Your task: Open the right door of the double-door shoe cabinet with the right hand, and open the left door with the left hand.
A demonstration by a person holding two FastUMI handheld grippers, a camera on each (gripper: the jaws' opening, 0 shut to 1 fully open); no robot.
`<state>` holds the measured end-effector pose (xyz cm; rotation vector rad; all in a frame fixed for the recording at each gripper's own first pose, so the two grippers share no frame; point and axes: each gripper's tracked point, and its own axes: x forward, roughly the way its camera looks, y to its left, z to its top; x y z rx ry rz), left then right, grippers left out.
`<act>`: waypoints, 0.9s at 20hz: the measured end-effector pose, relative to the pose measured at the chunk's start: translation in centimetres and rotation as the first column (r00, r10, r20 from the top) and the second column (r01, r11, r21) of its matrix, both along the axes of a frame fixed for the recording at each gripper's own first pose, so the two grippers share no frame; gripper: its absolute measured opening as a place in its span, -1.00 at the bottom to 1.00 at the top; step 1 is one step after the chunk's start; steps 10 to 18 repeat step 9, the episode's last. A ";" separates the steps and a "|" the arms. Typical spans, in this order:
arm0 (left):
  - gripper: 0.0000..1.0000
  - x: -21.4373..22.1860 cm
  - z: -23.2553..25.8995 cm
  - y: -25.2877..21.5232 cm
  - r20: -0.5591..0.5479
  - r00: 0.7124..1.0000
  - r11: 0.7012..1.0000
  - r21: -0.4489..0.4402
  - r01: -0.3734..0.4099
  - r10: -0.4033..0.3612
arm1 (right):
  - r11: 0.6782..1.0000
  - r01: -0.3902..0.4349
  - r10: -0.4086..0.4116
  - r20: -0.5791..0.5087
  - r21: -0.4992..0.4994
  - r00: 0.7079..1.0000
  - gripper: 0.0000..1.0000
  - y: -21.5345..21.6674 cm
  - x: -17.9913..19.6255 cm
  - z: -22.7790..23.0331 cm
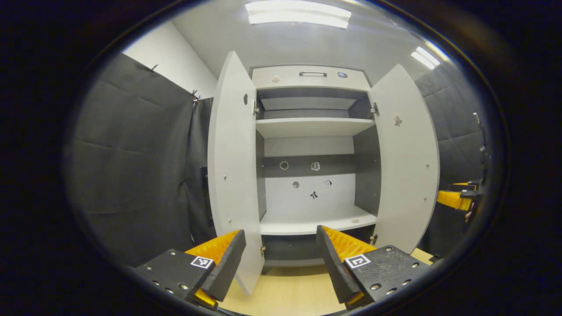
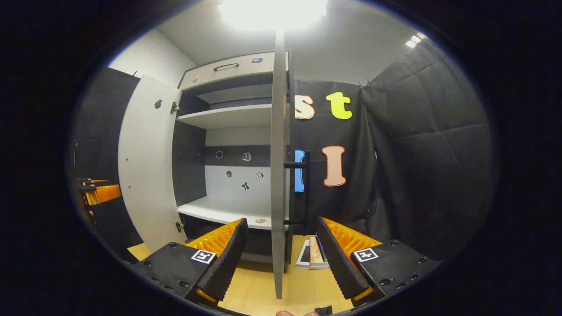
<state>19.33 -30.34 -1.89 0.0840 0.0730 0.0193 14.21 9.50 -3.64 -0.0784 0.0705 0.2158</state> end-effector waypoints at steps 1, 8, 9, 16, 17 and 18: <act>0.79 0.4 -0.2 0.2 0.003 1.000 1.000 -0.010 0.006 -0.006 | 1.000 0.007 -0.007 -0.002 -0.003 1.000 0.96 0.5 -0.1 0.3; 0.79 1.8 0.5 4.5 0.094 0.995 0.998 -0.057 0.016 -0.010 | 0.998 0.050 -0.048 0.038 -0.038 0.998 0.95 3.1 -0.8 1.8; 0.79 1.8 -0.2 5.4 0.097 0.995 0.998 -0.060 0.011 -0.005 | 0.998 0.054 -0.052 0.043 -0.042 0.998 0.95 3.7 -0.8 2.0; 0.79 1.8 -0.2 5.4 0.097 0.995 0.998 -0.060 0.011 -0.005 | 0.998 0.054 -0.052 0.043 -0.042 0.998 0.95 3.7 -0.8 2.0; 0.79 1.8 -0.2 5.4 0.097 0.995 0.998 -0.060 0.011 -0.005 | 0.998 0.054 -0.052 0.043 -0.042 0.998 0.95 3.7 -0.8 2.0; 0.79 1.8 -0.2 5.4 0.097 0.995 0.998 -0.060 0.011 -0.005 | 0.998 0.054 -0.052 0.043 -0.042 0.998 0.95 3.7 -0.8 2.0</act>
